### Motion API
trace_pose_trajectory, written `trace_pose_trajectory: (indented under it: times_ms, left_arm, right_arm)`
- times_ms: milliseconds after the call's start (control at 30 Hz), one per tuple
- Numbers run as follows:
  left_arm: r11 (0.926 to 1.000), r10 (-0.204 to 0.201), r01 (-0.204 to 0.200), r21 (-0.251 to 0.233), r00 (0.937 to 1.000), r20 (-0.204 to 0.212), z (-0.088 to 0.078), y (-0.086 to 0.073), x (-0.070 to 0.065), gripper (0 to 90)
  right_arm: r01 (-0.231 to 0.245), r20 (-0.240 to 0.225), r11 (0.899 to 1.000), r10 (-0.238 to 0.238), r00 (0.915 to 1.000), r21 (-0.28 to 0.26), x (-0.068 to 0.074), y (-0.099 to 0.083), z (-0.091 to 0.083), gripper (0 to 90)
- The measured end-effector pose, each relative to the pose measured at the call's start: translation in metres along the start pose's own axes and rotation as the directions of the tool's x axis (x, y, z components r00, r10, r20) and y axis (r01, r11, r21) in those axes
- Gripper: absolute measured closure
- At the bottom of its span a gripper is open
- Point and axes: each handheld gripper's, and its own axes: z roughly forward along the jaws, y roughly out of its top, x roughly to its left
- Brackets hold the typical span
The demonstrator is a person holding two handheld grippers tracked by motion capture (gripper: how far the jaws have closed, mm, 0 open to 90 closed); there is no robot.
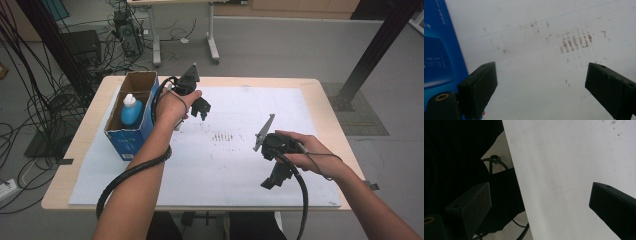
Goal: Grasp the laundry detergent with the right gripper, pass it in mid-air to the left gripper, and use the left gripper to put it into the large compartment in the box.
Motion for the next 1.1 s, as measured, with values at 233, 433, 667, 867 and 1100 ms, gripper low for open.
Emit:
trace_pose_trajectory:
  times_ms: [233,433,667,867,1100]
  left_arm:
    - [0.9998,-0.014,0.014,0.013,0.9997,-0.019,0.019,-0.003,0.001,12.3]
    - [0.9994,-0.016,0.016,0.03,0.9997,-0.016,0.033,-0.007,0.001,12.3]
    - [0.9989,-0.021,0.022,0.041,0.9995,-0.025,0.045,-0.01,0.002,12.4]
    - [0.9988,-0.02,0.021,0.045,0.9996,-0.02,0.047,-0.011,0.004,12.4]
    - [0.9982,-0.021,0.023,0.056,0.9996,-0.019,0.05,-0.011,0.005,12.4]
  right_arm:
    - [0.004,-0.003,1.0,-0.004,1.0,-0.002,0.002,0.0,-0.001,3.7]
    - [0.003,-0.003,1.0,-0.003,1.0,-0.006,0.003,-0.001,-0.003,3.8]
    - [0.006,0.004,1.0,-0.006,1.0,-0.008,0.003,-0.004,-0.004,3.8]
    - [-0.007,-0.001,1.0,0.007,1.0,-0.005,0.002,-0.006,0.0,3.8]
    - [-0.005,-0.006,1.0,0.004,1.0,-0.008,0.001,-0.004,0.0,3.8]
